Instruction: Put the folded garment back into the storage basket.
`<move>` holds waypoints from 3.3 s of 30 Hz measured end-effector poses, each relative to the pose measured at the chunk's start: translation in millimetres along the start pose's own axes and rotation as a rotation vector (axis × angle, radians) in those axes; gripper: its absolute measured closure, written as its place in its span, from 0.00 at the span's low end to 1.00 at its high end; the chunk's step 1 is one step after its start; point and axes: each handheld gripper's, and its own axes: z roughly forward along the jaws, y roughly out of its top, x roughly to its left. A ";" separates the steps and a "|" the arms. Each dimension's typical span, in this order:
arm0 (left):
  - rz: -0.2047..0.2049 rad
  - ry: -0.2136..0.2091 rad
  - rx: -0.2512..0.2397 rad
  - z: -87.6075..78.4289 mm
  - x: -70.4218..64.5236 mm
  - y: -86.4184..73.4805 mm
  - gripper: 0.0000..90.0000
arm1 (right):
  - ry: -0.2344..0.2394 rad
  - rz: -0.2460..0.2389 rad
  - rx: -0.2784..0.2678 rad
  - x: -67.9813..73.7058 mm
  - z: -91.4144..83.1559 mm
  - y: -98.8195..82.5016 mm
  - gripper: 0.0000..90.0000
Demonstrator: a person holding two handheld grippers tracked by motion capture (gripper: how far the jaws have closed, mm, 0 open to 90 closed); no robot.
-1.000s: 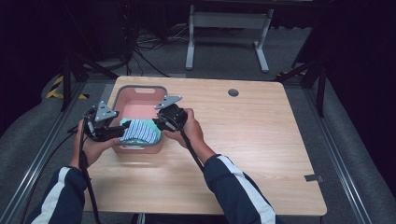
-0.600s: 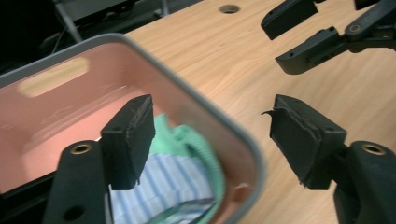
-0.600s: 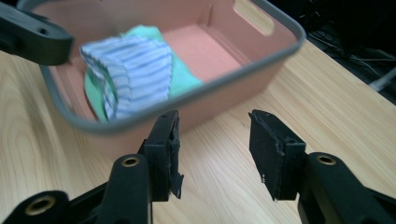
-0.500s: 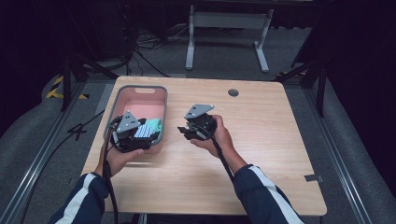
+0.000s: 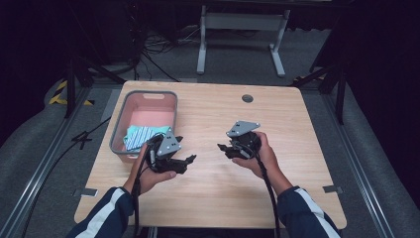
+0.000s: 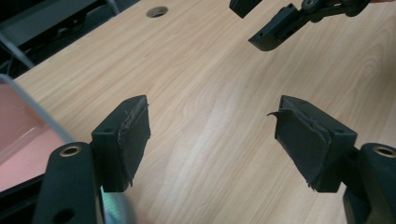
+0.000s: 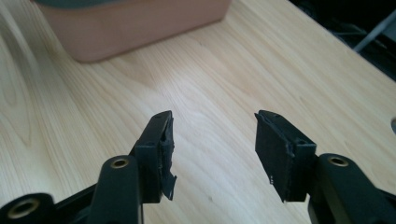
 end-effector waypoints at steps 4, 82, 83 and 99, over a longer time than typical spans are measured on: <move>0.030 -0.016 0.023 10.4 -8.3 -0.7 0.31 | -0.020 0.005 0.014 -6.2 -7.9 -17.6 0.50; -0.082 -0.148 0.176 9.4 -16.0 -111.5 0.17 | -0.103 0.323 0.039 -34.7 -85.5 -211.1 0.23; -0.082 -0.148 0.177 9.4 -15.9 -111.5 0.17 | -0.103 0.323 0.039 -34.8 -85.4 -211.2 0.23; -0.083 -0.151 0.190 12.5 -14.5 -109.7 0.13 | -0.105 0.324 0.039 -34.7 -85.4 -211.1 0.23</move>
